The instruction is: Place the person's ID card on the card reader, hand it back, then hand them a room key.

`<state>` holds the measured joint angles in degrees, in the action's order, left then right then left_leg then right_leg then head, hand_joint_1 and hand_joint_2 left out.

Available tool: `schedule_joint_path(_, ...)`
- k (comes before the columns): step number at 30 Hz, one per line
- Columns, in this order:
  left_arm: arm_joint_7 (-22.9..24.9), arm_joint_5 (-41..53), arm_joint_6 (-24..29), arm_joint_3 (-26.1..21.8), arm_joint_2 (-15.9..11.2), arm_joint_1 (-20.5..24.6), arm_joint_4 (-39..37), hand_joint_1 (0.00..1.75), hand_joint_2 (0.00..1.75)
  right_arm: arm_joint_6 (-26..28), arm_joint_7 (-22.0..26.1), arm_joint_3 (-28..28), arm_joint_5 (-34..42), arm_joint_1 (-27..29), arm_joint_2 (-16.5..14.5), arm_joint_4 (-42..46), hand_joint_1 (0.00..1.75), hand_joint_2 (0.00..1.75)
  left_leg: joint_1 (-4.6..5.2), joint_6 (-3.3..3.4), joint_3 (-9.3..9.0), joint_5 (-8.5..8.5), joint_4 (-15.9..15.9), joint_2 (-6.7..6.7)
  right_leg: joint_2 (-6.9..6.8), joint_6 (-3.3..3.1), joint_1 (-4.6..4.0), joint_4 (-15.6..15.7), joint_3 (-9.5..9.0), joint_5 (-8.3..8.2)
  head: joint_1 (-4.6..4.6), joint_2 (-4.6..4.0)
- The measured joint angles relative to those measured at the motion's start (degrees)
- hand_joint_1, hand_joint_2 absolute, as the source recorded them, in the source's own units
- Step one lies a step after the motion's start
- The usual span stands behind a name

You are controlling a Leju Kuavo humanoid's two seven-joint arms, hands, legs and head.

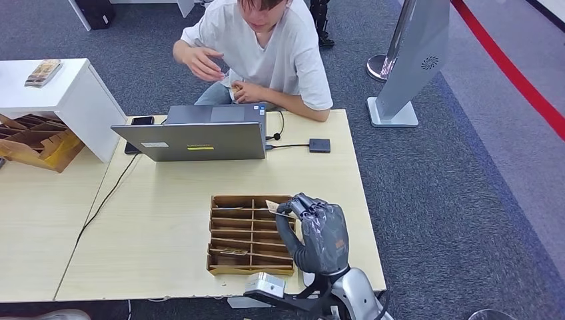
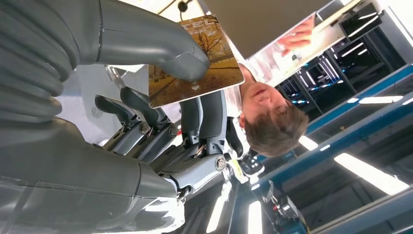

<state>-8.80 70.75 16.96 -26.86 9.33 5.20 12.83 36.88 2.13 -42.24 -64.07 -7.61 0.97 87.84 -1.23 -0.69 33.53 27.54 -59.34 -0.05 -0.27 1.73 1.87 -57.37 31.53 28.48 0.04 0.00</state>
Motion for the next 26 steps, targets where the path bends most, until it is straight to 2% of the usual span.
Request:
schedule_joint_path(10,-0.03,0.74,-0.81,0.15,-0.01,0.07,0.00,0.00,0.00,-2.98,-1.14,1.19,-1.37,-4.67,-0.28,-0.39,1.75,1.75,0.00,0.00,0.00,0.00,0.00,0.00,0.00,0.00,0.00,0.00,0.00,0.00,0.00,0.00)
schedule_joint_path(26,0.07,1.70,-1.63,1.65,-0.23,0.50,0.00,0.00,0.00,-6.65,-2.94,1.28,-1.53,-11.86,-2.06,-5.87,1.75,1.75,0.00,0.01,0.01,-0.02,0.00,0.00,0.00,0.00,0.00,-0.01,0.00,0.00,0.00,0.00)
